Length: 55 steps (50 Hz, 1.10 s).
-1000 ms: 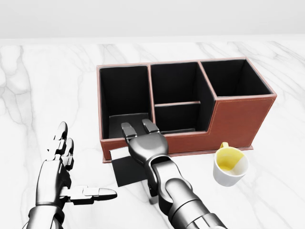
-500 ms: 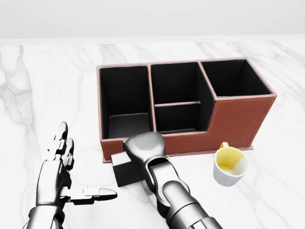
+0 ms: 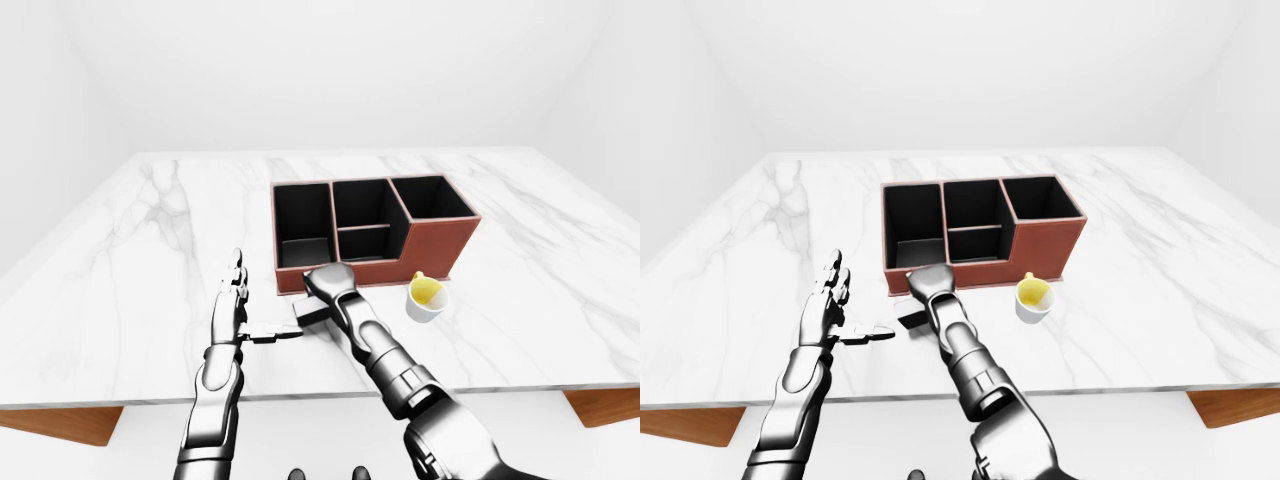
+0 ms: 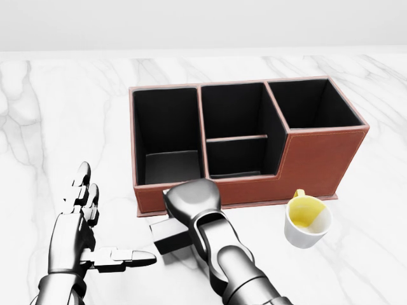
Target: Pick up the book and place it in the caddy.
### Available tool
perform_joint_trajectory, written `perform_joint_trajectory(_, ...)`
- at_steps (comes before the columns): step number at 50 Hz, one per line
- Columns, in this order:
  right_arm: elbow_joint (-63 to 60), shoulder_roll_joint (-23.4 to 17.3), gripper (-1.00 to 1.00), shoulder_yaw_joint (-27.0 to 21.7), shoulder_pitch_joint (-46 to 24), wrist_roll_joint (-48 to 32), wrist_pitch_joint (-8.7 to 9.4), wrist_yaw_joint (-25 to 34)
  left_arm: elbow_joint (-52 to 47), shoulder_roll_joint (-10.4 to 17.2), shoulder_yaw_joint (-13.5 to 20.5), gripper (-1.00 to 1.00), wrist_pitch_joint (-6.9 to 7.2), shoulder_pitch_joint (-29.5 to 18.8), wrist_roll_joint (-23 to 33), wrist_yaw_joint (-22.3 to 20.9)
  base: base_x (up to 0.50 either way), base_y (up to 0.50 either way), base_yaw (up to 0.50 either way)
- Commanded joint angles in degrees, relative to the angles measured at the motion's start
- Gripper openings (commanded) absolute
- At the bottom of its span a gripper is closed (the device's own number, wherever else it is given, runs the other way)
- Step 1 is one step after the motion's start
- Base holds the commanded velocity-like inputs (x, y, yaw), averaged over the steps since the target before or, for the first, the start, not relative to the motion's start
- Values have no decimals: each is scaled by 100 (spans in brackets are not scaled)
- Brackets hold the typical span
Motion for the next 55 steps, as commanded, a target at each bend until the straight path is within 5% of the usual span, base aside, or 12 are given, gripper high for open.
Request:
perform_joint_trajectory(1,-2462,-92,-100,201,702,-366,0,952,20,-2,-5,100,-25,-4,-1,1,0,0,0)
perform_joint_trajectory(11,-5598,254,-100,170,969,-737,0,2751,-46,-6,-17,100,6,20,12,6,0,0,0)
perform_joint_trajectory(23,-6717,430,-100,-77,298,-945,0,3870,-8,-1,-11,100,-14,-4,20,3,0,0,0)
perform_joint_trajectory(43,-5688,-107,-100,-601,-883,-640,0,3882,-55,-11,-19,100,-5,31,27,12,0,0,0)
perform_joint_trajectory(55,-4048,-691,-100,-886,-1823,-2,0,3216,-69,-10,-17,100,21,25,18,9,0,0,0)
